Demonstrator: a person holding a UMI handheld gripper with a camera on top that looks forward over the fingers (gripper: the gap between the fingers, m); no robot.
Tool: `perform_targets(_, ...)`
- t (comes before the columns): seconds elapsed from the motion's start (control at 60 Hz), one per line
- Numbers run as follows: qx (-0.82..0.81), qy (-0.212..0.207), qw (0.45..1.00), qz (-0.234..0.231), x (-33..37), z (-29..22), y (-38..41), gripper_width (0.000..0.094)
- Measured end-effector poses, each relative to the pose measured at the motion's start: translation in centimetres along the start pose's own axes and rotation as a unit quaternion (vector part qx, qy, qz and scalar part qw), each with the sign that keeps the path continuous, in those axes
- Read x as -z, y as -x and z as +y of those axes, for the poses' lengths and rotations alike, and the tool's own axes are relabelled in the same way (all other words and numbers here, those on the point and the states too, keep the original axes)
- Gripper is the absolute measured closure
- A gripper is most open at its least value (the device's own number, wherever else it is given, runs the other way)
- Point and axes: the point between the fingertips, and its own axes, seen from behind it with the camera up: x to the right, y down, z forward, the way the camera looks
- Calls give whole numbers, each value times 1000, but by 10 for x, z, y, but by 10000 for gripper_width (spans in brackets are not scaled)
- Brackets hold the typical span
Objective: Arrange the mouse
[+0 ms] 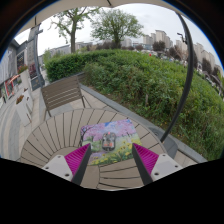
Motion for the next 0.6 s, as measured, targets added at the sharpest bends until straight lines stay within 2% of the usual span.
perform_targets(0.133, 8, 7, 1000, -4, 97, 26, -11, 95)
perform_targets(0.267, 20, 20, 1000, 5, 159, 63, -26, 86)
perform_targets(0.4, 19, 25, 999, 7, 191, 90, -35, 89)
perform_targets(0.6, 12, 35, 999, -1, 192, 108, -35, 88)
